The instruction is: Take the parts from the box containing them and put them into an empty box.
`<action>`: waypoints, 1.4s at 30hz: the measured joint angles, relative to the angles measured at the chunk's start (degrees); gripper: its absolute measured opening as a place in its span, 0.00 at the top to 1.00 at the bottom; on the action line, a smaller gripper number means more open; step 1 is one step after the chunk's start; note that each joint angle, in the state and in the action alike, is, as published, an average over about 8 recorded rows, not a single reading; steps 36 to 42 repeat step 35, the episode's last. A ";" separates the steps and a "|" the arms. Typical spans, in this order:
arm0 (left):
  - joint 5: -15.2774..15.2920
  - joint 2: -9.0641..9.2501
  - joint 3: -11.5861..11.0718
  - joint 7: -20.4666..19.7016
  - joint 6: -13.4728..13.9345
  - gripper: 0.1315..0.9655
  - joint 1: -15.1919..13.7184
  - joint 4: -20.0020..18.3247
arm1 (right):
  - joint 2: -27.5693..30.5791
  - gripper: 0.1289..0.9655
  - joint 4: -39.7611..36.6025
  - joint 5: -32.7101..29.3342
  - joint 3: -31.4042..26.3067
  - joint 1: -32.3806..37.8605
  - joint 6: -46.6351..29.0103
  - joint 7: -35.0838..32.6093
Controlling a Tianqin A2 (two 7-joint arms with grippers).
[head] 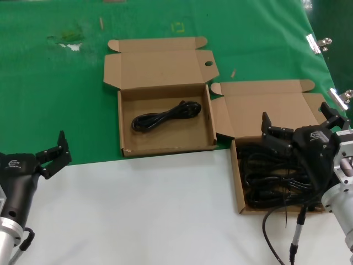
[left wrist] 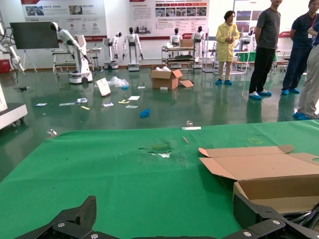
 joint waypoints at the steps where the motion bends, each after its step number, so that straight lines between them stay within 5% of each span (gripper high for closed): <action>1: 0.00 0.00 0.00 0.00 0.00 0.00 0.00 0.00 | 0.00 0.00 0.00 0.00 0.00 0.00 0.00 0.00; 42: 0.00 0.00 0.00 0.00 0.00 0.00 0.00 0.00 | 0.00 0.00 0.00 0.00 0.00 0.00 0.00 0.00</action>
